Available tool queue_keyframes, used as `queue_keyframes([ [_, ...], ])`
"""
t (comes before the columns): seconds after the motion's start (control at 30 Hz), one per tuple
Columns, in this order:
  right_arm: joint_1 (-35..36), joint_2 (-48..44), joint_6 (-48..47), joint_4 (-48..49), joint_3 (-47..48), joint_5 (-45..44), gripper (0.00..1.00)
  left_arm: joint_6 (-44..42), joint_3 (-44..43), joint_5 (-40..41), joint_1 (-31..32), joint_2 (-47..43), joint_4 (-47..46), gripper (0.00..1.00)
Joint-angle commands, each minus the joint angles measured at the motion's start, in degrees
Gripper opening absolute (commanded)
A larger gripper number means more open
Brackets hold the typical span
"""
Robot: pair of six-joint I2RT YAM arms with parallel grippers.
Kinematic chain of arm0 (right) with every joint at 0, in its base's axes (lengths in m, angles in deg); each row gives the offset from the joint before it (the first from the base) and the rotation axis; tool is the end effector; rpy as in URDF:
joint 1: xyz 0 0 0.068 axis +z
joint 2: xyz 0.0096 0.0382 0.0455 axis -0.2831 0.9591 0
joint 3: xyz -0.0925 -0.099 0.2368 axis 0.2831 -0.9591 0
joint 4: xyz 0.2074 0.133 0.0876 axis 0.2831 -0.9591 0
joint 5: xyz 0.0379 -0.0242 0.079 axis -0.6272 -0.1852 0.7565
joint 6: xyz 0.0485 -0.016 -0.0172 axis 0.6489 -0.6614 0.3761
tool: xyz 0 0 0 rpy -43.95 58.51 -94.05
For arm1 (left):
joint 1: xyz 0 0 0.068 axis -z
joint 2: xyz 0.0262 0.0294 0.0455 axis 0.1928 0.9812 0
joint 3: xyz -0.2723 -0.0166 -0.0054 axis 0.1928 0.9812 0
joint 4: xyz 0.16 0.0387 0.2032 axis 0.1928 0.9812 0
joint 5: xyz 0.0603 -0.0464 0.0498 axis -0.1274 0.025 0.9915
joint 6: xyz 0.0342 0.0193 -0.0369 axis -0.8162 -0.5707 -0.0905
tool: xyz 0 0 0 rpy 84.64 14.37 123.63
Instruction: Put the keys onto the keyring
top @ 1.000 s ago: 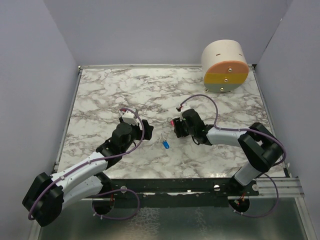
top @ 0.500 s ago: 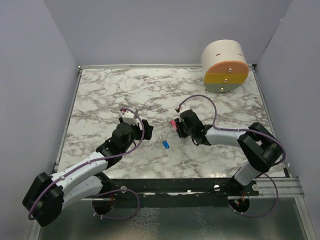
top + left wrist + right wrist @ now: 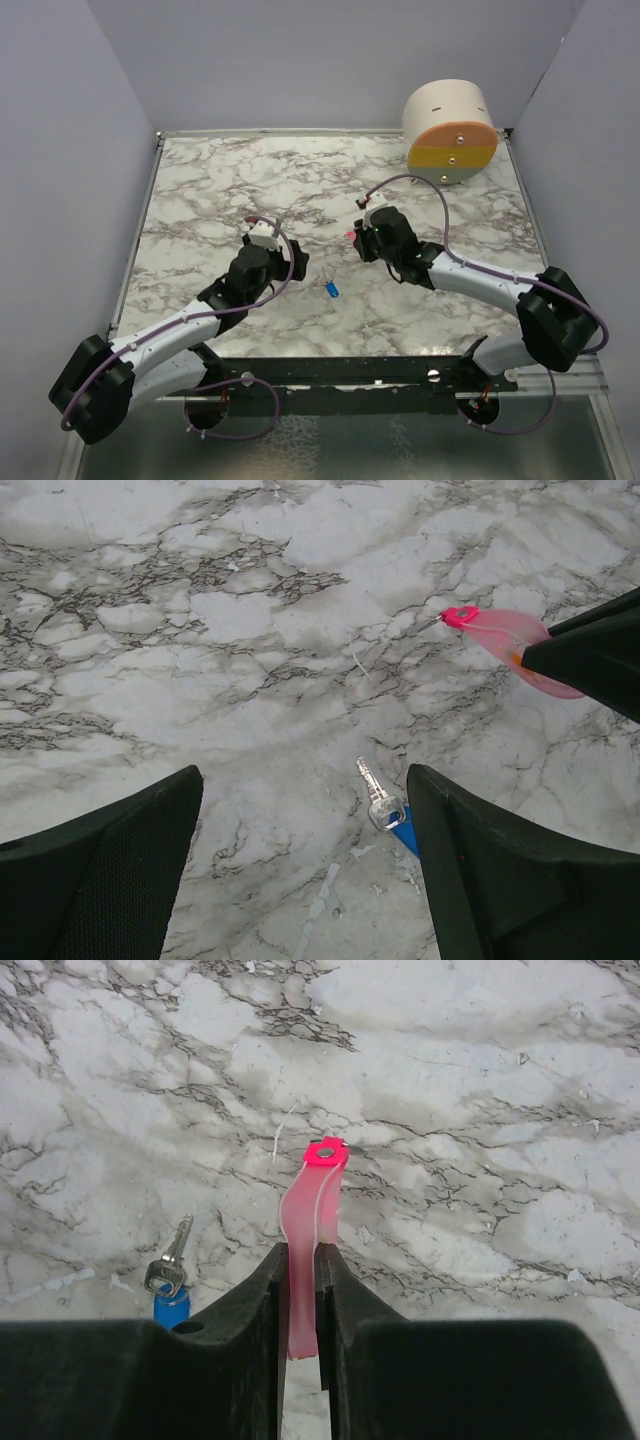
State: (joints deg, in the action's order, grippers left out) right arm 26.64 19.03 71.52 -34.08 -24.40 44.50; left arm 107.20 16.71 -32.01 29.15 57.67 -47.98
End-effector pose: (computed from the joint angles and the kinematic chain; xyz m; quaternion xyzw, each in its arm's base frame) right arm 0.2280 0.2046 0.2113 -0.1900 0.8704 0.1396 0.4322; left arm 0.1680 -0.1311 0.2092 0.0291 0.8104 -0.2345 0.5361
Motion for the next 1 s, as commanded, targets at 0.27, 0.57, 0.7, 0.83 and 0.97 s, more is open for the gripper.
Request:
queue_keyframes([
  [0.27, 0.40, -9.07, -0.22, -7.79, 4.16, 4.85, 0.13, -4.76, -0.16, -4.35, 0.77, 3.24, -10.18, 0.78],
  [0.57, 0.41, -11.83, -0.25, -10.46, 5.16, 6.82, 0.13, -10.08, -1.03, -9.20, 1.37, 6.96, -15.81, 0.70],
  [0.7, 0.41, -12.88, -0.20, -10.98, 5.01, 7.35, 0.13, -11.96, -1.32, -10.04, 1.81, 8.78, -18.56, 0.68],
  [0.83, 0.41, -13.65, 0.00, -11.63, 4.94, 7.49, 0.13, -13.62, -2.17, -10.23, 2.39, 11.00, -20.47, 0.66],
  [0.97, 0.41, -14.33, -0.01, -11.90, 4.86, 7.50, 0.13, -13.83, -2.69, -9.10, 3.15, 13.24, -22.08, 0.66],
])
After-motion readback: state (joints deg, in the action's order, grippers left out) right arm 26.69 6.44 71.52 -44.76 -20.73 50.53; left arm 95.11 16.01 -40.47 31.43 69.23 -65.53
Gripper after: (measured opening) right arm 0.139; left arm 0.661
